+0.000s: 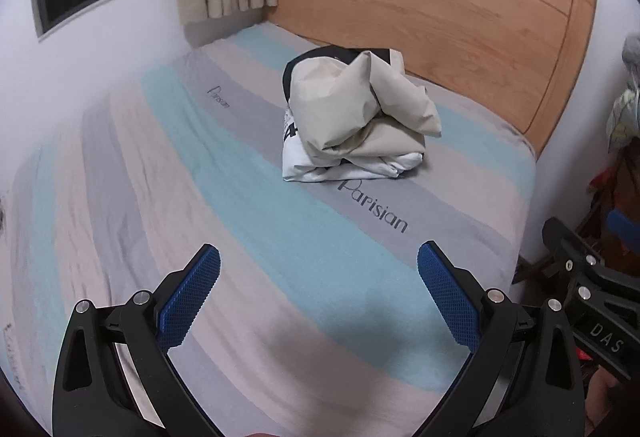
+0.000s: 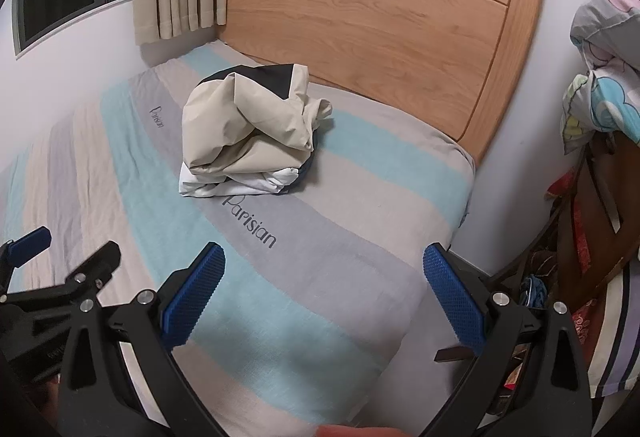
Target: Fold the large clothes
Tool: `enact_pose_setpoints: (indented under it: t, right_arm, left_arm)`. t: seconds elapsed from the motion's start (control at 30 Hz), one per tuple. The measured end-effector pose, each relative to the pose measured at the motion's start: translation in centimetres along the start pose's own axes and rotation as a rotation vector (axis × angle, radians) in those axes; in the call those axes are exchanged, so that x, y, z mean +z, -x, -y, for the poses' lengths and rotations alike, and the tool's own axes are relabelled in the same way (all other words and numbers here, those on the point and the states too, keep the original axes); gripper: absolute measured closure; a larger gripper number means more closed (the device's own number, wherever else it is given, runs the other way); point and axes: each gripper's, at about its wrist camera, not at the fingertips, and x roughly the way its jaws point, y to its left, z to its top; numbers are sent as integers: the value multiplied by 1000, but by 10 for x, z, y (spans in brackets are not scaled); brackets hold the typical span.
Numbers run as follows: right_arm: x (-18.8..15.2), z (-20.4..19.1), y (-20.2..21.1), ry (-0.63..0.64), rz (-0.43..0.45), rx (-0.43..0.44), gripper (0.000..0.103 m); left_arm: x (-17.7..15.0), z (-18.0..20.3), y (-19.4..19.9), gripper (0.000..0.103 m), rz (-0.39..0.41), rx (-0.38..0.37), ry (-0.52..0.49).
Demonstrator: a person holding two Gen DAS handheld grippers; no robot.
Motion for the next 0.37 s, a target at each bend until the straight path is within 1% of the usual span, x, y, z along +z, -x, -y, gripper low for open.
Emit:
enact_pose_setpoints:
  t: [0.1, 0.37]
  right_arm:
    - [1, -1, -1, 2, 2, -5, 7]
    - [3, -2, 0, -6, -6, 5, 7]
  left_arm:
    - [1, 1, 2, 6, 18, 28, -14]
    - [7, 0, 4, 6, 11, 42, -18]
